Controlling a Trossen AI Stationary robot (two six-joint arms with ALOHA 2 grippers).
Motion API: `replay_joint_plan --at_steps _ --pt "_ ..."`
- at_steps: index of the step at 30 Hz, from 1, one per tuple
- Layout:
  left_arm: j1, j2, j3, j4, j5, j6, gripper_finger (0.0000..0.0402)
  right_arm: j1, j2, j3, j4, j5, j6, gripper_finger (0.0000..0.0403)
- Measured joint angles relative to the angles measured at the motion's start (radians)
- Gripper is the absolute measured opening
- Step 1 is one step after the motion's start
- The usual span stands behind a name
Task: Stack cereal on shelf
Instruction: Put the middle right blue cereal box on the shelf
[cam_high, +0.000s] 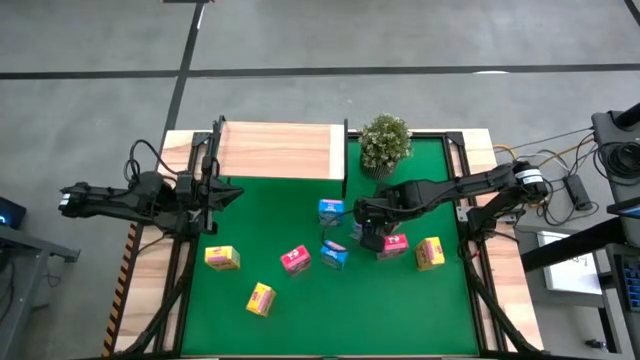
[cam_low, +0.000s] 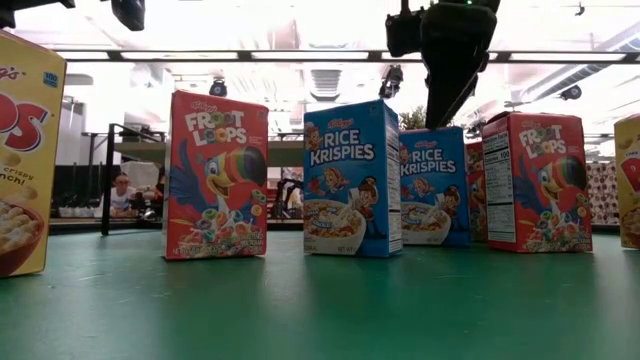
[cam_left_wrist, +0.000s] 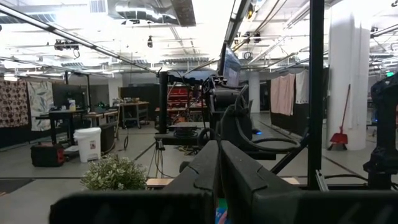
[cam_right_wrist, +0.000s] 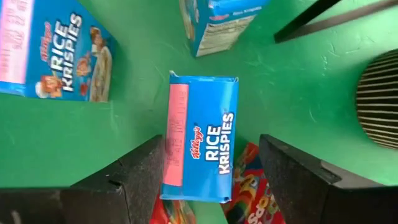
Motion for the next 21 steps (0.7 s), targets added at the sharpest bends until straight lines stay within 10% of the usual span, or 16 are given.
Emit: replay_joint_plan --at_steps 21 --pt "0.000 0.001 0.000 0.001 0.000 0.000 0.0000 0.003 0.000 -0.125 0.191 0.000 0.007 0.0237"
